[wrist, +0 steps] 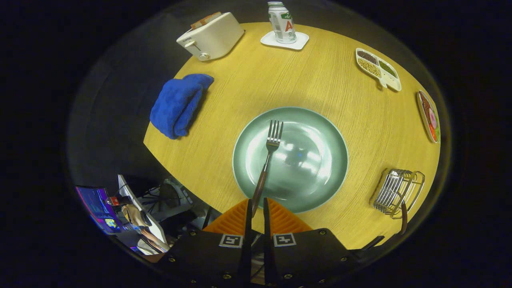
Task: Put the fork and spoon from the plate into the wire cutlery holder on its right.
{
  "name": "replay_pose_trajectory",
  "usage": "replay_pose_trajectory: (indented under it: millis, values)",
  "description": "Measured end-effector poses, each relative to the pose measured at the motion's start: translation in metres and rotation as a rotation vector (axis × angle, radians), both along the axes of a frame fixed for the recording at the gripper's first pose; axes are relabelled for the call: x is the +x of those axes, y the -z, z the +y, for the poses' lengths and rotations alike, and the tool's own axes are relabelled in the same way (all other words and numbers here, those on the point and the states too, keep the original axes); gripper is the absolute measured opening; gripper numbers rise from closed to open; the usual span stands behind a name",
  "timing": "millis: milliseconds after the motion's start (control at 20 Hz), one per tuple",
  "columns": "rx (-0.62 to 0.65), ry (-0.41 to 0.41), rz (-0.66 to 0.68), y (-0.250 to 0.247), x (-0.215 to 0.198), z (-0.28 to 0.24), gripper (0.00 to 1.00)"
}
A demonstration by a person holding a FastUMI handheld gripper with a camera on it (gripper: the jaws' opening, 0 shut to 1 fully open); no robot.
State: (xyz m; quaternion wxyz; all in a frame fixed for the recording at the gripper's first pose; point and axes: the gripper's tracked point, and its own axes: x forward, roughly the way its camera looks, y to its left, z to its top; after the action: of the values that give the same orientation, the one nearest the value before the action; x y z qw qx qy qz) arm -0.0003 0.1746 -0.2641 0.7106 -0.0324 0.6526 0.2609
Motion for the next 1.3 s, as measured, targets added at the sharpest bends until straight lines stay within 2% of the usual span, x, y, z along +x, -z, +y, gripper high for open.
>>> replay_pose_trajectory:
  millis: [100,200,350,850,1300]
  values:
    - [-0.008,0.003,0.015,0.017,-0.001,0.007,0.15]
    - [-0.019,0.004,0.028,0.03,-0.001,0.012,0.21]
    - [-0.048,-0.014,0.034,0.042,-0.001,0.016,0.21]
    - [-0.088,-0.005,0.077,0.068,-0.002,0.013,0.21]
    - [-0.184,-0.087,0.058,0.073,-0.004,-0.024,0.21]
